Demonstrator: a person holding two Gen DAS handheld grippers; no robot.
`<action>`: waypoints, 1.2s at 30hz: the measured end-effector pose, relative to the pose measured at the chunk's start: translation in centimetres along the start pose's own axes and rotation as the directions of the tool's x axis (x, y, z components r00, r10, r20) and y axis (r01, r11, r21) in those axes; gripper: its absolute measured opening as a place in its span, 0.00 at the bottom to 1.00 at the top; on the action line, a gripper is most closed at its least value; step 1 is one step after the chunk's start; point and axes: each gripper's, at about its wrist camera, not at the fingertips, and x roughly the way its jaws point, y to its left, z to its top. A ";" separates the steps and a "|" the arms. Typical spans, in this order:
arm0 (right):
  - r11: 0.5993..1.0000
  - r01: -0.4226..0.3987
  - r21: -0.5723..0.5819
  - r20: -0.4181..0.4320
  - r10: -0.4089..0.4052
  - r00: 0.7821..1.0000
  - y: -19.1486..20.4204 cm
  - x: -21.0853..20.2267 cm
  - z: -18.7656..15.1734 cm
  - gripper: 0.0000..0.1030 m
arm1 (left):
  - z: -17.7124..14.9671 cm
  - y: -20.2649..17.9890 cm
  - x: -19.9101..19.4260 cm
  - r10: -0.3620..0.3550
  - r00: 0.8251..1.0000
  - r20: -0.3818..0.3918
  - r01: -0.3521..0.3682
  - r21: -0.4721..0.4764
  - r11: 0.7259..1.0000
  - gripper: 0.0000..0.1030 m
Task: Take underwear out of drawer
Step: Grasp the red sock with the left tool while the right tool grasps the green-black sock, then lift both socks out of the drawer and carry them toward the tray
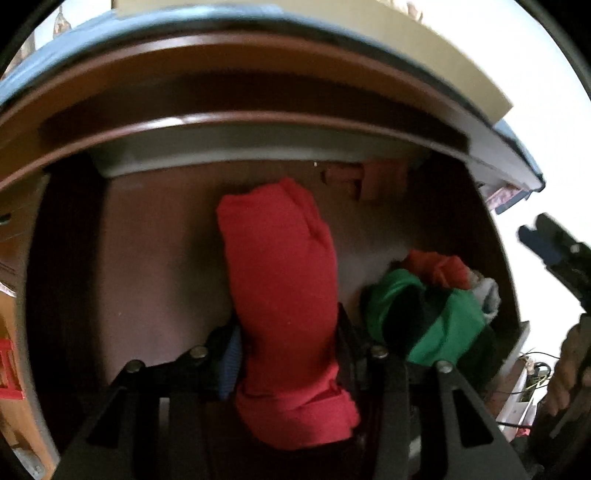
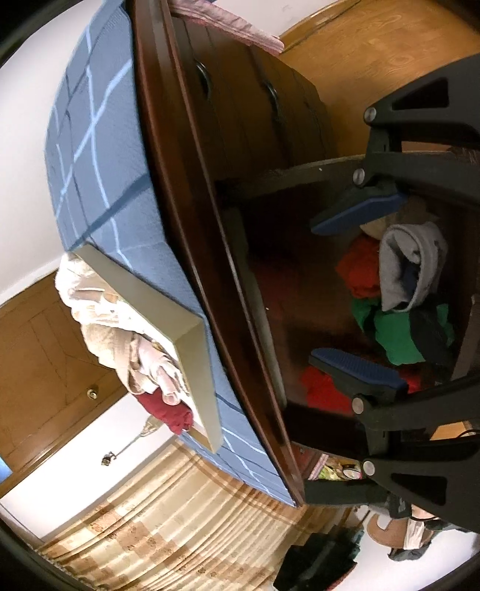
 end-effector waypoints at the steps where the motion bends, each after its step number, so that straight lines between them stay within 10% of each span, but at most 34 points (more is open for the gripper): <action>1: 1.000 -0.002 -0.005 -0.011 0.002 1.000 0.1 0.2 -0.1 0.64 | -0.1 0.4 -0.8 -0.012 1.000 0.015 0.012 -0.009 1.000 0.42; 14: 0.979 -0.102 -0.176 -0.231 0.060 0.971 5.4 5.1 -3.1 0.64 | -1.5 4.7 -8.1 -0.006 0.987 0.162 0.012 -0.034 0.999 0.42; 28: 0.946 -0.017 -0.323 -0.525 -0.165 0.835 6.4 12.9 -5.9 0.63 | -1.6 4.8 -8.8 -0.005 0.982 0.187 0.013 -0.040 0.999 0.42; 36: 0.958 -0.092 -0.272 -0.460 -0.046 0.887 7.8 11.2 -4.8 0.38 | -1.6 5.3 -9.7 -0.009 0.978 0.210 0.020 -0.049 0.999 0.42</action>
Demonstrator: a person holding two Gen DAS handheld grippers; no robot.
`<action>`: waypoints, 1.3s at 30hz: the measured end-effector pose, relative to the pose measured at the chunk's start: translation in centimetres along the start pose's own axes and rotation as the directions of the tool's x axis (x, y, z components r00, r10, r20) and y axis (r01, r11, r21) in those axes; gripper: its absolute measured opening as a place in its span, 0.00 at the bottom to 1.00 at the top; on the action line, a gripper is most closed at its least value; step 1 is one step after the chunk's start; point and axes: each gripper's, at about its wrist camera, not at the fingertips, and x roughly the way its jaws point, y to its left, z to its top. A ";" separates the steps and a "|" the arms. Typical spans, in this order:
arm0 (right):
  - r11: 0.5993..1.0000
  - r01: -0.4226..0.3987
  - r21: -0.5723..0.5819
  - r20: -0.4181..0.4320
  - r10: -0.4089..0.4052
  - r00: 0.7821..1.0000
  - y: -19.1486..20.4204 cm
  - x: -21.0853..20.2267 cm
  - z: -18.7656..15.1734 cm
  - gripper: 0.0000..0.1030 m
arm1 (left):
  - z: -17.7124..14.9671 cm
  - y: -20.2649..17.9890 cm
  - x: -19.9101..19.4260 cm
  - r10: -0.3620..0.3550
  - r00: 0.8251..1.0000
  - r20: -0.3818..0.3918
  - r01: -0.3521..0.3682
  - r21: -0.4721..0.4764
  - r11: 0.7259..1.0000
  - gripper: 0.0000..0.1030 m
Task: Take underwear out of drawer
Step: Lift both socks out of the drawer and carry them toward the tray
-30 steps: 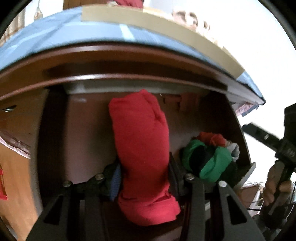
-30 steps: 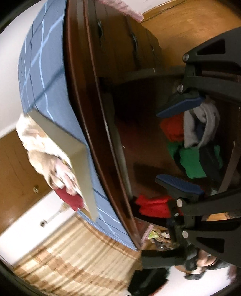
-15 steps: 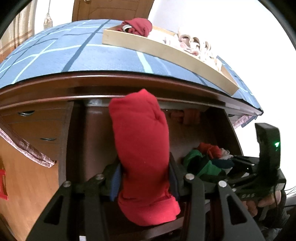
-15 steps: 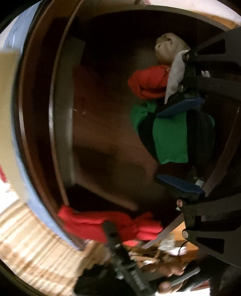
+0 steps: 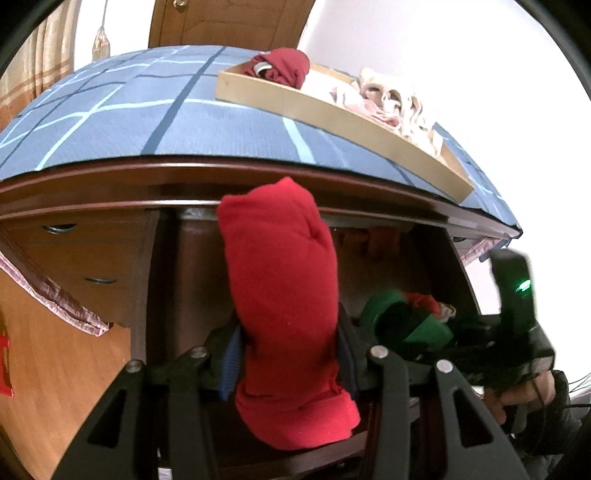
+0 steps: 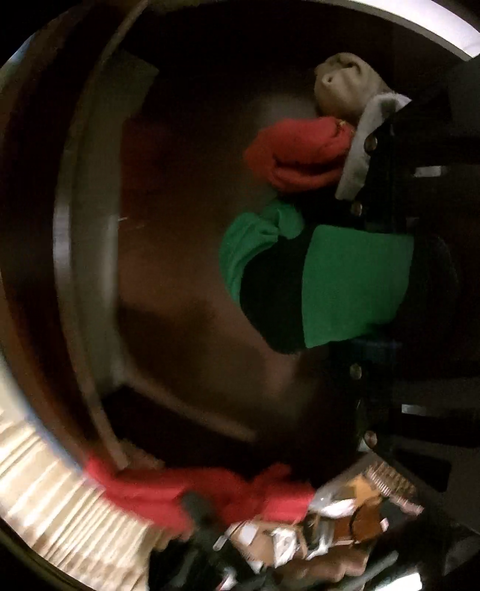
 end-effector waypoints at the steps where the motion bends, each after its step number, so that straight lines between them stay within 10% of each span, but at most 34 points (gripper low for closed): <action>1: 1.000 -0.020 0.001 0.046 0.020 0.999 0.2 -1.1 0.2 0.38 | 0.0 0.0 -0.1 -0.001 1.000 0.006 0.001 -0.001 1.000 0.42; 12: 0.986 -0.161 -0.030 0.380 0.161 0.911 2.4 -8.3 1.0 0.38 | 1.0 -1.1 -2.0 -0.032 0.997 0.065 0.031 0.014 0.999 0.42; 39: 0.981 -0.194 -0.020 0.574 0.170 0.801 3.1 -16.2 5.7 0.38 | 8.5 -6.0 -4.4 -0.050 0.980 0.191 0.017 0.173 0.985 0.42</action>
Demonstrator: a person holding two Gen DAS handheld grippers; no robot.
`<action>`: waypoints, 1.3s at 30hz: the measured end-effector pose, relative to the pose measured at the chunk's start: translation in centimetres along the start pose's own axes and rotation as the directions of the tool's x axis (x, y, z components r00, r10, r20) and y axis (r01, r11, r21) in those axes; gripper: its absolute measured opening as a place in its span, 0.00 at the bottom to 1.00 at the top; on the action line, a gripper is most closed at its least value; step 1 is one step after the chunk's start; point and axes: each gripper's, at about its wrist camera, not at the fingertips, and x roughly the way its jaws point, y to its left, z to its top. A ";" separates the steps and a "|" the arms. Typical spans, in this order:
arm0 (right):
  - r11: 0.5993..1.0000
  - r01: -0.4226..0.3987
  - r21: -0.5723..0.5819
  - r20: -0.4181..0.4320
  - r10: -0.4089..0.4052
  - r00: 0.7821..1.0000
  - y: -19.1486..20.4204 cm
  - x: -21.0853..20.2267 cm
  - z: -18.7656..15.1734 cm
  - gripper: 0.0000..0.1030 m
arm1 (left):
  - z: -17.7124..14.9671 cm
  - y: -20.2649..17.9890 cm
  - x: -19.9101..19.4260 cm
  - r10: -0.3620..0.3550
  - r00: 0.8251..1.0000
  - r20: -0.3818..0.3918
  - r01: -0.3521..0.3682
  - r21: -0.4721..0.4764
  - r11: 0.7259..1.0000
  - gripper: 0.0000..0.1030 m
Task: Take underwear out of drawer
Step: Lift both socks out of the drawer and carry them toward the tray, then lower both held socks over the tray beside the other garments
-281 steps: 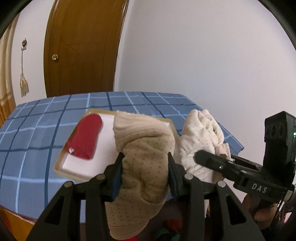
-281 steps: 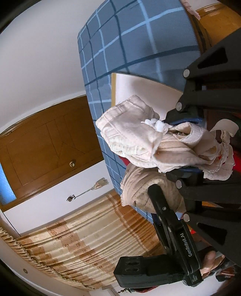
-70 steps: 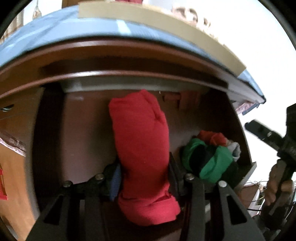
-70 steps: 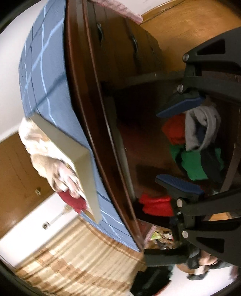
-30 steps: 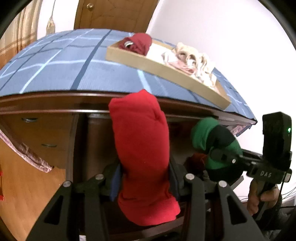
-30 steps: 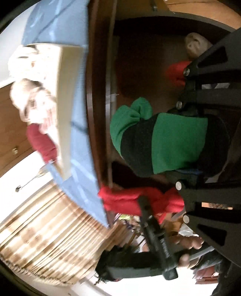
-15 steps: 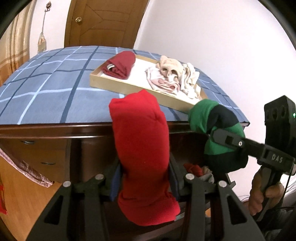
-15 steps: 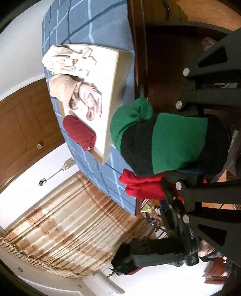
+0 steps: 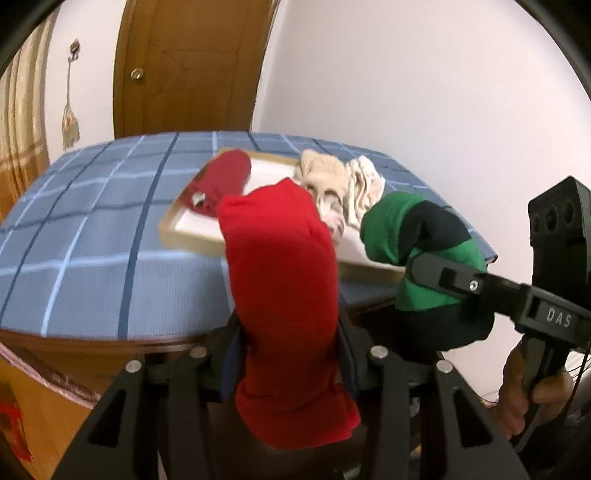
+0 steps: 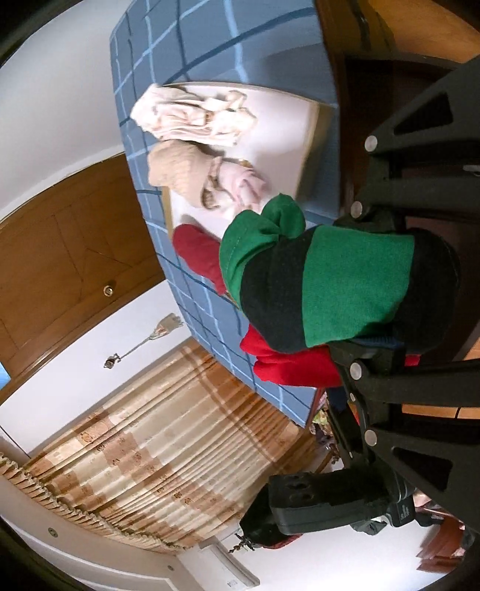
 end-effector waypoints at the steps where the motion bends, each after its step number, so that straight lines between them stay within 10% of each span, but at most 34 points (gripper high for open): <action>1: 1.000 0.004 -0.001 0.003 -0.004 1.000 0.1 0.1 0.3 0.38 | 0.5 -0.1 0.1 0.000 1.000 0.006 0.000 0.008 1.000 0.42; 39: 0.969 0.201 0.144 0.087 -0.215 0.973 -6.2 10.3 14.8 0.38 | 17.4 1.3 13.9 0.006 0.996 -0.094 0.005 0.116 0.993 0.42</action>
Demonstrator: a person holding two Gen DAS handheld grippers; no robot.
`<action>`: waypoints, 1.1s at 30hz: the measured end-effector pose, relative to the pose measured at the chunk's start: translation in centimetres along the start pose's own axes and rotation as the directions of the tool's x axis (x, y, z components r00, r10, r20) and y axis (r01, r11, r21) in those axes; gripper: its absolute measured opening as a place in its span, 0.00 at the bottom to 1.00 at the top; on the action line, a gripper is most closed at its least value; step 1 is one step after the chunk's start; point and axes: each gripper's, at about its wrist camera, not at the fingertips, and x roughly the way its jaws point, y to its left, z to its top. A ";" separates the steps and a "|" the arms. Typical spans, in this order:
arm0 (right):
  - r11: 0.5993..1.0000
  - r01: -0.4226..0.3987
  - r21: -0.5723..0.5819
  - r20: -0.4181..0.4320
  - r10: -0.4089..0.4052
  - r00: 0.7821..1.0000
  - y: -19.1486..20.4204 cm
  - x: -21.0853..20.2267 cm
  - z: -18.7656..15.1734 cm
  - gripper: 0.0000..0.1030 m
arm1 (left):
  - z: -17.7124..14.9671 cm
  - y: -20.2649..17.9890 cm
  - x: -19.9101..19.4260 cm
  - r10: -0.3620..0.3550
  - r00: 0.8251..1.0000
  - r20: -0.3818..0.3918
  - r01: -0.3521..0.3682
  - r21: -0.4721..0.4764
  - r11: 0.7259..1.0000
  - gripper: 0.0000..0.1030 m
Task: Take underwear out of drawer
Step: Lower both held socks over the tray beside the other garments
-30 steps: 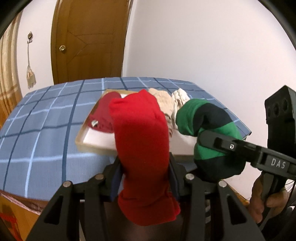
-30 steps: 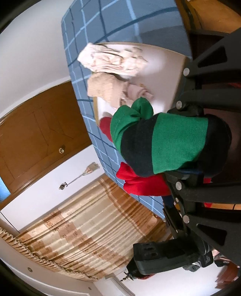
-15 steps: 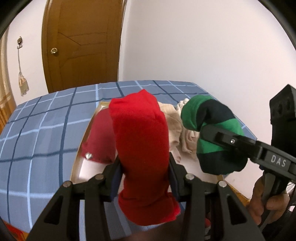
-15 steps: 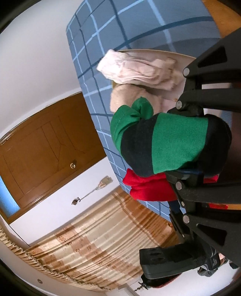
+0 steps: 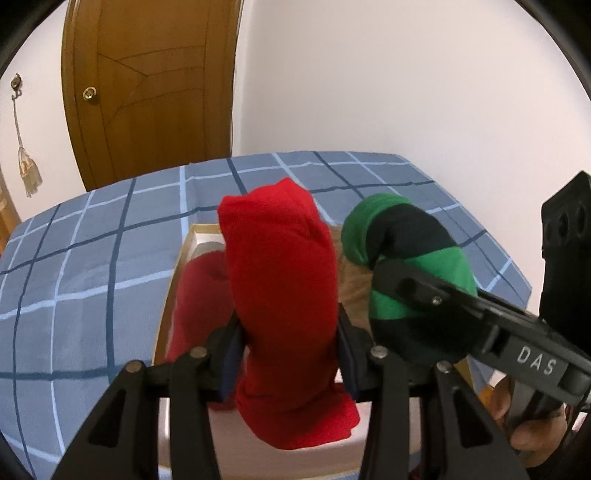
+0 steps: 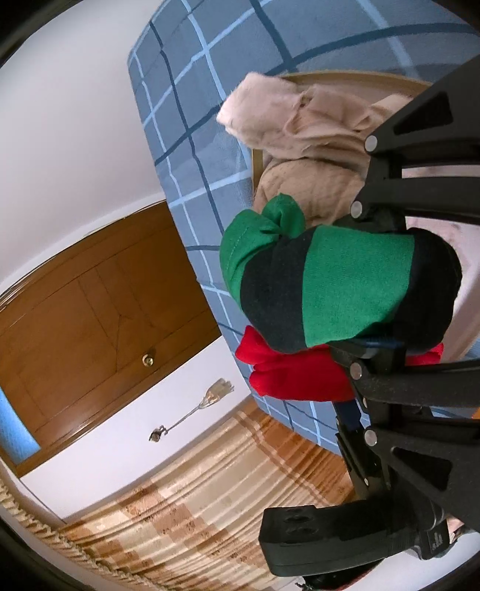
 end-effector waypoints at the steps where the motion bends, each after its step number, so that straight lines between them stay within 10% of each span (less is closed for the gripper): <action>1: 1.000 0.002 0.007 -0.005 -0.002 1.000 -0.1 0.5 0.2 0.38 | 0.1 0.2 0.4 0.003 1.000 -0.006 -0.003 0.004 1.000 0.42; 33: 0.986 0.165 -0.036 -0.201 -0.168 0.965 -0.7 12.3 3.0 0.39 | 2.5 4.3 9.4 0.034 0.988 -0.149 -0.045 -0.073 0.996 0.54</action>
